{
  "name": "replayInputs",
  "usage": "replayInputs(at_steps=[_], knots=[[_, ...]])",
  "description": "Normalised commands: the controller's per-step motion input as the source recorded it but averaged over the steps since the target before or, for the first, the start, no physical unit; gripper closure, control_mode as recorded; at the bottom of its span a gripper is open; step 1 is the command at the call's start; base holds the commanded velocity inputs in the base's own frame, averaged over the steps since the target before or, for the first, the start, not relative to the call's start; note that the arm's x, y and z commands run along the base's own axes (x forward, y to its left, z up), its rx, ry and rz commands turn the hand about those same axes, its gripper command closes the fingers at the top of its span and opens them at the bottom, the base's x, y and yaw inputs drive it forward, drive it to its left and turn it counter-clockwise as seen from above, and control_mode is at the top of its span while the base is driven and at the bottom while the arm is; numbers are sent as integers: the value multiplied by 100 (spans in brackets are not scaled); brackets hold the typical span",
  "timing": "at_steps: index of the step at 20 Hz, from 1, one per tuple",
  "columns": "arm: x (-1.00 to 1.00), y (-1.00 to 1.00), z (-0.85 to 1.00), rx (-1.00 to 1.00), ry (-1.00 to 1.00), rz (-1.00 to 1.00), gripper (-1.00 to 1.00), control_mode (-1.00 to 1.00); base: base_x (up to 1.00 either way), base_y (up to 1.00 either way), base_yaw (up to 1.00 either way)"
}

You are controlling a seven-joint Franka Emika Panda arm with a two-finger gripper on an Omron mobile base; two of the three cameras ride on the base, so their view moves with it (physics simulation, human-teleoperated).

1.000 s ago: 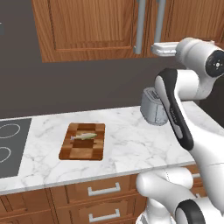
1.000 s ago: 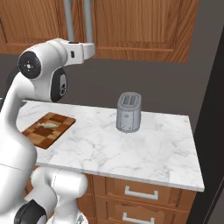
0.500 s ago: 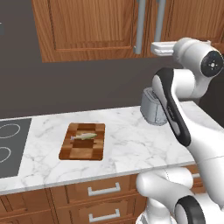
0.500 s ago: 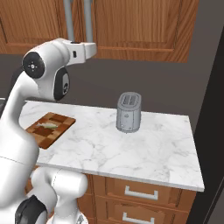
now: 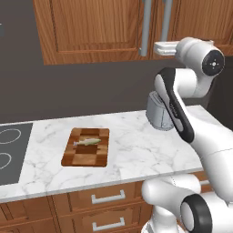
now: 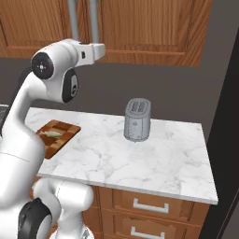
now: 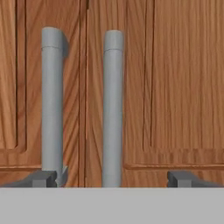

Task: Open the cabinet, retrieve the rolling pin, and place it next to the meat on the cutting board to prepare for tenderizing.

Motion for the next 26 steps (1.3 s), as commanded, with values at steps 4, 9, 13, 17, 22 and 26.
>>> replayInputs(at_steps=[4, 9, 13, 17, 22, 26], knots=[[34, 0, 0, 1, 0, 0, -100, -100, 0, 0, 0], [49, 0, 0, 0, 0, 0, -100, -100, 0, 0, 0], [53, 0, 0, 1, 0, 0, -100, -100, 0, 0, 0], [61, 2, -7, 2, 0, 0, -100, -100, 0, 0, 0], [63, 5, -14, 2, 0, 3, -100, -100, 0, 0, 0], [69, 1, -15, 3, 0, 7, -100, -100, 0, 0, 0]])
